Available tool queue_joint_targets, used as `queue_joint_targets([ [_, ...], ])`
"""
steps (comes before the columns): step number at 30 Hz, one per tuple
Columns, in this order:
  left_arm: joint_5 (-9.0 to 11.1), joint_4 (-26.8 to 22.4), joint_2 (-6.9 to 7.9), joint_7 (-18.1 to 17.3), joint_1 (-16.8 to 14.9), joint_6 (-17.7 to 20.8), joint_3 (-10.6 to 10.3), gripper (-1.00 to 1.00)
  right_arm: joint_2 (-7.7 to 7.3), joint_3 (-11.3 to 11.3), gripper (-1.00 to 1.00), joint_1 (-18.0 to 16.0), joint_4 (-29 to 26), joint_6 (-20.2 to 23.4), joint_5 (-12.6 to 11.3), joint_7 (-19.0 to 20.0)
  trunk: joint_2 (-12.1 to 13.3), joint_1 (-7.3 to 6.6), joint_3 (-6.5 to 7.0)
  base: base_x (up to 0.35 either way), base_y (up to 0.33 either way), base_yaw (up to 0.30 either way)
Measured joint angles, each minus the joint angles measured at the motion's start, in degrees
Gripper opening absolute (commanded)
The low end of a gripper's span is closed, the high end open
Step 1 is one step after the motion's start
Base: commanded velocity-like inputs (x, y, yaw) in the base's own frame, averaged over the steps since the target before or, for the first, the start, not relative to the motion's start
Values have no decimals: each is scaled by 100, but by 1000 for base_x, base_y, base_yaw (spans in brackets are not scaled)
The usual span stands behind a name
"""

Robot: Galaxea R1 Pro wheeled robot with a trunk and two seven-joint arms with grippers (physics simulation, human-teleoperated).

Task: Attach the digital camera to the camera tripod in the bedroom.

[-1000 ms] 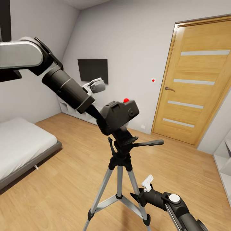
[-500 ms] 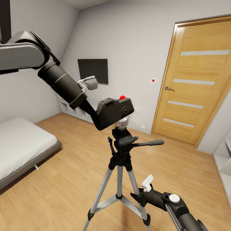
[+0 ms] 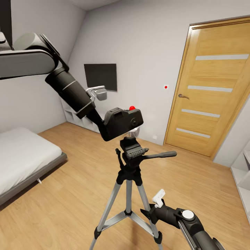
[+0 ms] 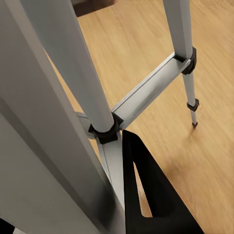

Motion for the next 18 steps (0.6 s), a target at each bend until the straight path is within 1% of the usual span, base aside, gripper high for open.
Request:
queue_joint_targets([
  [7, -37, 57, -73, -203, -3, -2, -14, -100, 0, 25, -100, 1, -11, -12, 8, -1, 0, 0, 0, 0, 0, 0],
  [14, -63, 73, -71, -334, -46, -4, -4, -100, 0, 44, -100, 1, -15, -18, 3, 0, 0, 0, 0, 0, 0, 0],
  [17, -116, 75, -71, -388, -53, -6, -4, -100, 0, 54, -100, 1, -18, -17, 3, -5, 0, 0, 0, 0, 0, 0],
  [18, -192, 76, -80, -453, -57, -7, -5, -100, 0, 58, -100, 0, -18, -23, 6, -9, 0, 0, 0, 0, 0, 0],
])
